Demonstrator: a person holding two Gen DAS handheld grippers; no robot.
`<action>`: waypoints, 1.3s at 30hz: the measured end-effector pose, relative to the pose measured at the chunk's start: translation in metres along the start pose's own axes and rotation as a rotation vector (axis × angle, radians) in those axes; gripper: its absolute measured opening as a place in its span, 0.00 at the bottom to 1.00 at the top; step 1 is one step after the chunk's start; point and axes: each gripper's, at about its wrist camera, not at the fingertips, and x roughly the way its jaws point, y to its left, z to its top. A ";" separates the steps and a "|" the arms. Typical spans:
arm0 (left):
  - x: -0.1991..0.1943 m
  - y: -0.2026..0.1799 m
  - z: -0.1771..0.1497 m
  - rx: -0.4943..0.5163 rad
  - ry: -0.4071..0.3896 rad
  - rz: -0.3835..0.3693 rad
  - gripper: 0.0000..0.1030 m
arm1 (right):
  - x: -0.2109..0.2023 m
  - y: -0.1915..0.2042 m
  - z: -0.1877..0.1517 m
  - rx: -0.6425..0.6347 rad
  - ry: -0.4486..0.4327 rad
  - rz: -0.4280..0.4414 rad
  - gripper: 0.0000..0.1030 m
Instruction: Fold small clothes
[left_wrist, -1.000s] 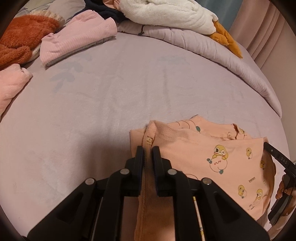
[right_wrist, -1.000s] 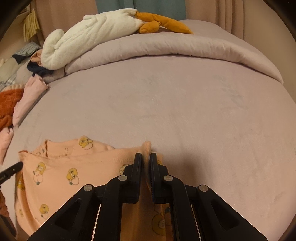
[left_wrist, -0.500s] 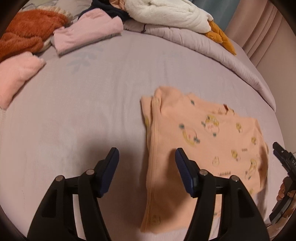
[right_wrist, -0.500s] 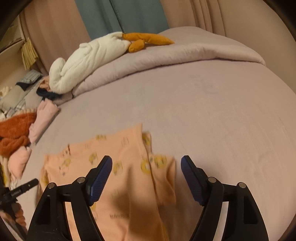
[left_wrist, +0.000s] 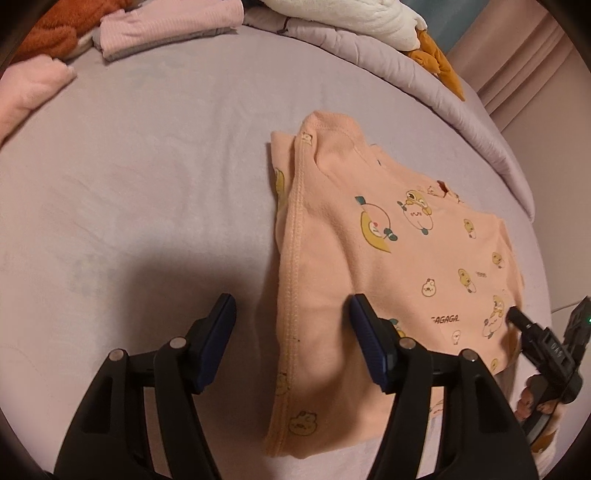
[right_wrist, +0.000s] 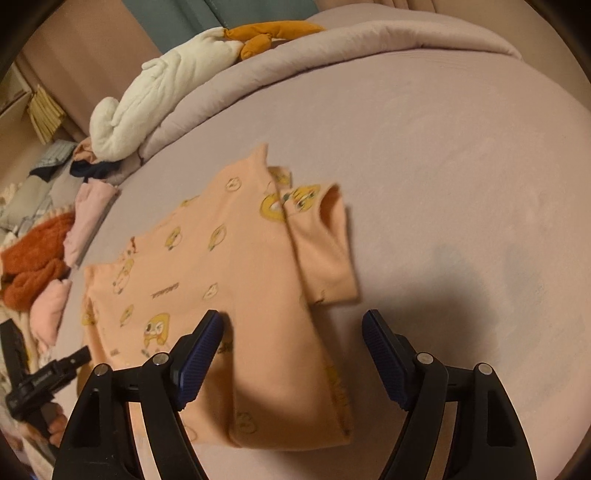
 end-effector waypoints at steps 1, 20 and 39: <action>0.001 0.001 0.000 -0.007 0.000 -0.008 0.61 | 0.001 0.001 -0.001 0.000 -0.006 0.000 0.75; -0.036 -0.037 -0.022 0.068 -0.048 -0.036 0.10 | -0.019 0.022 -0.009 -0.035 -0.109 0.100 0.16; -0.058 -0.046 -0.101 0.098 0.014 -0.015 0.11 | -0.079 0.015 -0.053 -0.100 -0.119 0.011 0.16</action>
